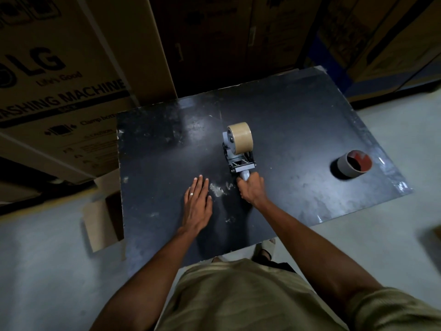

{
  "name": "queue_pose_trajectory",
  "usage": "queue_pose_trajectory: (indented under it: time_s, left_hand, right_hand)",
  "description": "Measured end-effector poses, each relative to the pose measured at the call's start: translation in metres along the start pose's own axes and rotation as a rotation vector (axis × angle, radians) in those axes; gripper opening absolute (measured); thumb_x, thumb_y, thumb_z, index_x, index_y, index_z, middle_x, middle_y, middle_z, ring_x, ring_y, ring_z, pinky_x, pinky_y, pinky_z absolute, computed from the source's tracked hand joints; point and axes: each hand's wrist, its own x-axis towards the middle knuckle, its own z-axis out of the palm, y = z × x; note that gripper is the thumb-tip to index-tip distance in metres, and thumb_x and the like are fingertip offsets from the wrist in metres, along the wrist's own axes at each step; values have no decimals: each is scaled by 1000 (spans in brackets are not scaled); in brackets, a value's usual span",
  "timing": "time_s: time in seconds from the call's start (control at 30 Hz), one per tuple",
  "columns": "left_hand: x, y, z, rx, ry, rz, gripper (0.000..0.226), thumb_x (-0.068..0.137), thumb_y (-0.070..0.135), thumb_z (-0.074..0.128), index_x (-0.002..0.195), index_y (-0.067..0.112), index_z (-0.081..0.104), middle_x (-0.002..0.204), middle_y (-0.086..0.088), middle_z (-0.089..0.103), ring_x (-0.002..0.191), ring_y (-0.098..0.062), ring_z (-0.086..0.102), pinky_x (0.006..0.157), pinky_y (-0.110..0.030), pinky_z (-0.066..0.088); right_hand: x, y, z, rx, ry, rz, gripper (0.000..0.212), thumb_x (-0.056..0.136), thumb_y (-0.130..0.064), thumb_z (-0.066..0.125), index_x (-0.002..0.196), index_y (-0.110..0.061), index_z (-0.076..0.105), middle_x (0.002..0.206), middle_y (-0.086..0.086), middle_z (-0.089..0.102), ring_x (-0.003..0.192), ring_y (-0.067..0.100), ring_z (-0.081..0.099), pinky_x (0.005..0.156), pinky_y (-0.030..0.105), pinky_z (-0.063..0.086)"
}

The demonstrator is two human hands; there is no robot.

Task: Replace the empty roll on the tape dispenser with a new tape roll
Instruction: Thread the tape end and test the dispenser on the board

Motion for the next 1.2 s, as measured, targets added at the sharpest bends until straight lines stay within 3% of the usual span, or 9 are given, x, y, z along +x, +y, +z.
queue_pose_trajectory:
  time_s: [0.17, 0.47, 0.63, 0.73, 0.83, 0.93, 1.03, 1.1, 1.2]
  left_hand:
    - [15, 0, -2, -43, 16, 28, 55, 97, 24, 40, 150, 10, 38, 159, -9, 34, 149, -24, 26, 119, -42, 20]
    - [35, 13, 7, -141, 3, -17, 63, 93, 26, 45, 152, 10, 34, 159, -9, 34, 149, -25, 25, 121, -45, 21]
    - [49, 32, -7, -504, -54, -207, 71, 93, 3, 52, 156, 17, 23, 157, -9, 35, 143, -21, 34, 120, -32, 25]
    - [73, 50, -20, -857, -59, -371, 74, 87, -17, 41, 155, 10, 26, 157, -12, 35, 144, -23, 35, 120, -39, 30]
    - [96, 58, -31, -996, -89, -434, 83, 80, -28, 38, 154, 9, 27, 156, -13, 37, 142, -24, 38, 103, -30, 47]
    - [104, 74, -46, -1048, -173, -339, 84, 81, -28, 46, 153, 13, 30, 149, -4, 45, 128, -15, 49, 81, -20, 56]
    - [110, 86, -53, -1034, -209, -239, 84, 77, -25, 60, 148, 15, 40, 128, 6, 58, 111, -7, 59, 90, -28, 56]
    - [115, 87, -53, -1046, -186, -253, 80, 75, -22, 65, 144, 11, 46, 124, -1, 63, 109, -12, 63, 94, -33, 56]
    - [118, 88, -49, -985, -127, -265, 63, 76, -20, 69, 132, 5, 54, 103, -3, 68, 82, 2, 68, 78, -19, 58]
  right_hand:
    - [-57, -12, -32, -37, -25, 11, 46, 89, -38, 66, 107, 4, 61, 110, 27, 65, 104, 46, 61, 87, 49, 51]
    - [-70, 10, -36, 63, -74, 2, 56, 69, -58, 54, 97, -10, 65, 96, 14, 71, 87, 36, 68, 77, 50, 58]
    - [-66, 3, -40, 171, -51, 2, 44, 68, -53, 58, 74, -9, 62, 69, 15, 70, 65, 41, 68, 57, 53, 58]
    - [-84, -23, -56, 329, -46, 8, 27, 73, -35, 61, 59, -12, 58, 53, 10, 59, 43, 28, 57, 46, 45, 51]
    - [-91, -40, -70, 436, -63, -11, 24, 80, -20, 62, 58, -11, 61, 52, 11, 60, 43, 24, 55, 46, 35, 48]
    - [-90, -50, -78, 484, -76, -4, 25, 79, -21, 64, 58, -10, 62, 52, 12, 60, 44, 25, 56, 46, 34, 48]
    - [-89, -56, -87, 509, -108, 16, 22, 77, -23, 65, 60, -10, 63, 53, 12, 60, 47, 25, 55, 49, 35, 48]
    - [-88, -58, -93, 543, -125, 18, 19, 77, -22, 65, 65, -8, 64, 54, 11, 60, 49, 26, 55, 50, 35, 48]
    - [-85, -62, -101, 582, -133, 29, 15, 78, -20, 66, 70, -7, 65, 56, 11, 60, 50, 25, 54, 50, 35, 48]
